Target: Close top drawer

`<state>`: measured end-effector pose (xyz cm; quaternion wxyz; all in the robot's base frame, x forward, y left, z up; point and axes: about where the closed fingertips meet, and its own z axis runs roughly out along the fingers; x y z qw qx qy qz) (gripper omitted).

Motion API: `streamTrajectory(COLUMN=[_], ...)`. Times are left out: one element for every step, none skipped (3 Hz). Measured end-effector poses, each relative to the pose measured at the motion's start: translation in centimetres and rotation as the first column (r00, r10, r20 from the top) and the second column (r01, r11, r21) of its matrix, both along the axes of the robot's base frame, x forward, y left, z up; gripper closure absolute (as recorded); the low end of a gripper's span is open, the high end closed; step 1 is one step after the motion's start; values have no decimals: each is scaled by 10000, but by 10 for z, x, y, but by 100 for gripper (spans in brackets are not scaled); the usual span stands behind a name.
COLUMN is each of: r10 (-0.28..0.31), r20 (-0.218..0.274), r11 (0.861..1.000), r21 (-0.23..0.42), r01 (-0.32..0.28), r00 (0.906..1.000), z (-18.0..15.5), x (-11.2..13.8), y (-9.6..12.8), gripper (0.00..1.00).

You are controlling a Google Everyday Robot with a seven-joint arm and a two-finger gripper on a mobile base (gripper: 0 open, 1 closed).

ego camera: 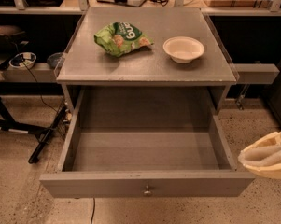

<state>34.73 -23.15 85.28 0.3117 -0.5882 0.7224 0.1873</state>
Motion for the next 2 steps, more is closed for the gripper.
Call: streamTrajectory(r10=[511,866], r20=[-358,-539], r11=[9983,9951], r21=[311,522], r01=[-500,-838], r00=[9981,9948], z=[-10,-17], x=[-3,-6], y=[4,4], gripper=[100,100])
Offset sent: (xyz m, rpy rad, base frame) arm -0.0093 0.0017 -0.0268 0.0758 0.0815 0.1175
